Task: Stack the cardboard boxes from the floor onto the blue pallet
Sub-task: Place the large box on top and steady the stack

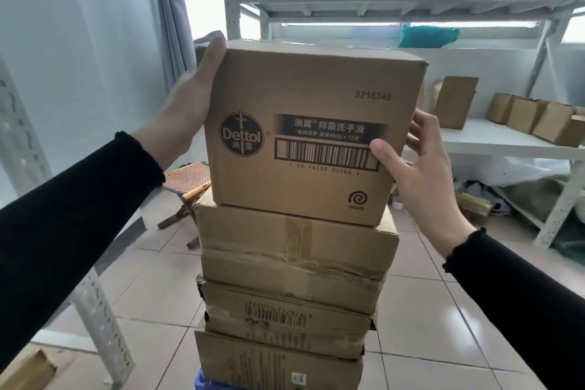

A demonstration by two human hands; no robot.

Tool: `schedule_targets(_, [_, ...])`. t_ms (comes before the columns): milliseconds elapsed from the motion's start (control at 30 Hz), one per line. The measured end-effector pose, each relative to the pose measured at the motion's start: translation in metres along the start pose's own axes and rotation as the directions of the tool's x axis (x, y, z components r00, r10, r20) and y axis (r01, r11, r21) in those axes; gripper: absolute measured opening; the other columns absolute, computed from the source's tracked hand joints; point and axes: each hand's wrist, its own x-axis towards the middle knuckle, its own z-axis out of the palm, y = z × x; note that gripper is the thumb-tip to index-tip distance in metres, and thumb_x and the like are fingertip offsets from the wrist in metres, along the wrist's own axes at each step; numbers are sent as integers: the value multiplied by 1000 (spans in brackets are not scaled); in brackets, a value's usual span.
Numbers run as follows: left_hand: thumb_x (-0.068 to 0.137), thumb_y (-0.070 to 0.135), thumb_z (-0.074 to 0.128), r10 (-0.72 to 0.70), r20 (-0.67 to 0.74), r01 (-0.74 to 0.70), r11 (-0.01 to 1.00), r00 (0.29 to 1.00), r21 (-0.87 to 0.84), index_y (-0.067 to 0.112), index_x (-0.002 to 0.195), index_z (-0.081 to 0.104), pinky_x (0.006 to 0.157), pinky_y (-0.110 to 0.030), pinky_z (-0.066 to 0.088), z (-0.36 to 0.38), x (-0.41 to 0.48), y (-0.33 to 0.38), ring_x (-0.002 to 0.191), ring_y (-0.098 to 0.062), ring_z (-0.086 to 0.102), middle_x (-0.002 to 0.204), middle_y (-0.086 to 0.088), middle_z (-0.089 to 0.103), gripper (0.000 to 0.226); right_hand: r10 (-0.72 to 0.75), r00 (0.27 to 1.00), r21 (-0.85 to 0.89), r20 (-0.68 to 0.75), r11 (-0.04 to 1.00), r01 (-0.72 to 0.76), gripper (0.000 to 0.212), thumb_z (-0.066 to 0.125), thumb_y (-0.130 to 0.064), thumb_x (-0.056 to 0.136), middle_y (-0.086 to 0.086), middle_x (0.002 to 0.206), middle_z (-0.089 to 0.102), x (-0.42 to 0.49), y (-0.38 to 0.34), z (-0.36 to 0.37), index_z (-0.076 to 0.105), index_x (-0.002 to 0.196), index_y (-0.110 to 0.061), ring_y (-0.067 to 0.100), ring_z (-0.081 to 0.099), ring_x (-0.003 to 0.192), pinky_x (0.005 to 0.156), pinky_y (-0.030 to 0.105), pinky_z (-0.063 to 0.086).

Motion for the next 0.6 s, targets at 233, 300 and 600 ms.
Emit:
schedule_targets(233, [98,64,50,128,37,-133,963,991,234,36,128,59,98,-37,51,-9,-53,-105,113,-10,63,125,10,68,42,108,987,-156,121,984,-89,61,73,-45,89,-24,130,59,-40,48,-3,44,142,-37,-2,59,117,96,31,55])
schedule_targets(300, [98,58,53,129,51,-139,922,990,362,25,138,58,90,-29,52,-9,-69,-132,109,-10,64,125,8,68,52,149,975,-222,167,969,-110,69,72,-47,89,-21,134,58,-50,60,-2,39,148,-37,0,56,122,102,35,51])
schedule_targets(600, [97,39,68,213,-44,-181,908,976,379,13,134,67,83,-39,61,2,-87,-177,90,-14,69,106,1,74,45,154,976,-369,154,925,-88,72,63,-43,96,-17,121,60,-68,90,12,31,160,-33,-6,43,106,83,0,33])
